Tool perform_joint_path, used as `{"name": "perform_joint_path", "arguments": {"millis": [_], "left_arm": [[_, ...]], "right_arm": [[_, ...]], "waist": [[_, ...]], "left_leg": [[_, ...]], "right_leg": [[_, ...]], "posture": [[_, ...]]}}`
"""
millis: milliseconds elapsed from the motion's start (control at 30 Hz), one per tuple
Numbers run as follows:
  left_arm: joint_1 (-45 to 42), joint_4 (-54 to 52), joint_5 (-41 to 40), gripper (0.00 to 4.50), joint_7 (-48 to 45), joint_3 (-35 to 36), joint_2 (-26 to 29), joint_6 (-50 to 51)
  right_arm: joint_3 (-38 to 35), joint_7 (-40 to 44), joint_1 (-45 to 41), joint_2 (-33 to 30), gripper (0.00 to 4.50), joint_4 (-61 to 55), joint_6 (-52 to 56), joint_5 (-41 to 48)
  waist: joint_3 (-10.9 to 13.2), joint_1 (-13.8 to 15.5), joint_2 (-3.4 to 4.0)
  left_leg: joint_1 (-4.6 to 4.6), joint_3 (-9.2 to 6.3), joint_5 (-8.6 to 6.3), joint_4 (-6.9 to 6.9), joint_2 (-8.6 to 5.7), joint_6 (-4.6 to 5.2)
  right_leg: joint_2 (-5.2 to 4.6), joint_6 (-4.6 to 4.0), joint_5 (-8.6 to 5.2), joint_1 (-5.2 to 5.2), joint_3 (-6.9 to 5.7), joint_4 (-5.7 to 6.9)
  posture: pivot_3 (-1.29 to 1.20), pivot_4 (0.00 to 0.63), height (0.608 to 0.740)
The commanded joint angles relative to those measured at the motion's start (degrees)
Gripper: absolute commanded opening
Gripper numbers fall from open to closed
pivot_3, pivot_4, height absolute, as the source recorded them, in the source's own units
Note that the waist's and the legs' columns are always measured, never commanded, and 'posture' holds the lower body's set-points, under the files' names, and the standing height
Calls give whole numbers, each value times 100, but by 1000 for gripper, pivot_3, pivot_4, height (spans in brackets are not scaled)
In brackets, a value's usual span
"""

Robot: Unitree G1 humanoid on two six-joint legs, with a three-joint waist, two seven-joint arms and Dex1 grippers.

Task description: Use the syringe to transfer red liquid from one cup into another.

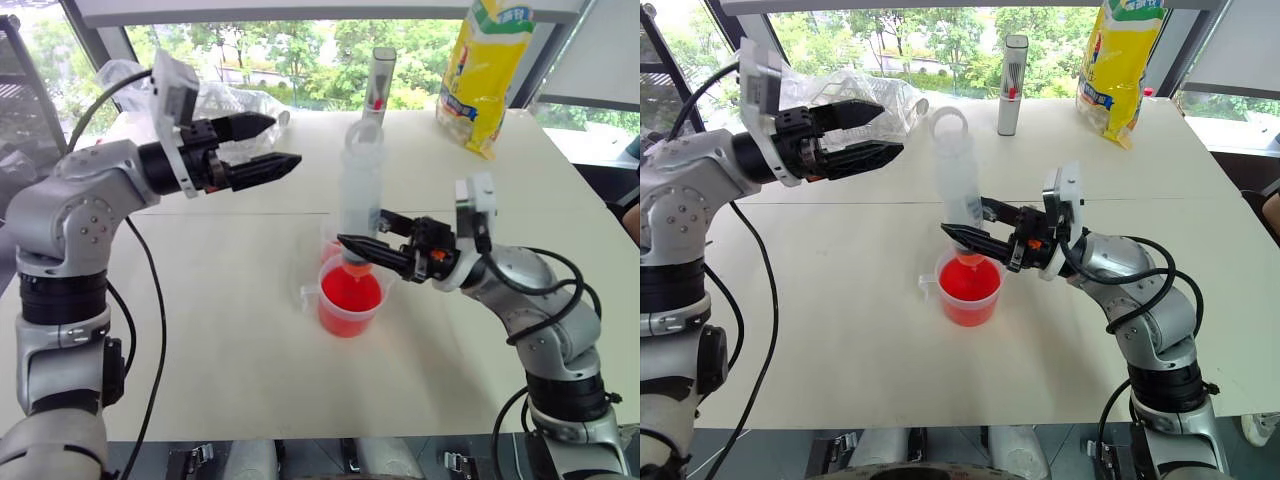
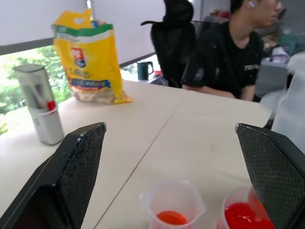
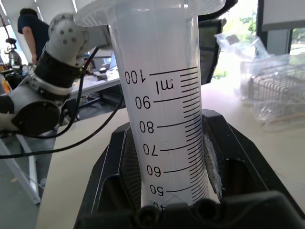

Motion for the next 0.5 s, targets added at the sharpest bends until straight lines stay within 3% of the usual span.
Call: {"name": "perform_joint_path", "arguments": {"millis": [33,233,500], "left_arm": [[33,-164,32,4476,63,147,29,-153],[75,-202,175,4476,137,43,-67,-321],[-141,-170,325,4476,282,-28,-310,-528]], "right_arm": [[-374,-153,-757,15,1408,281,5,267],[-324,-68,-1862,370,1408,1871,-385,-78],[126,393,-1973,949,1408,3460,-1560,-1049]], "waist": [[1,-14,1],[-1,-9,-1],[0,-13,1]], "left_leg": [[0,4,0,0,0,0],[4,5,0,-1,0,0],[-4,8,0,-1,0,0]], "right_leg": [[0,0,0,-2,0,1],[1,-2,-1,-3,2,9],[-1,-1,0,-11,4,9]], "posture": [[0,150,740],[0,150,740],[0,150,740]]}}
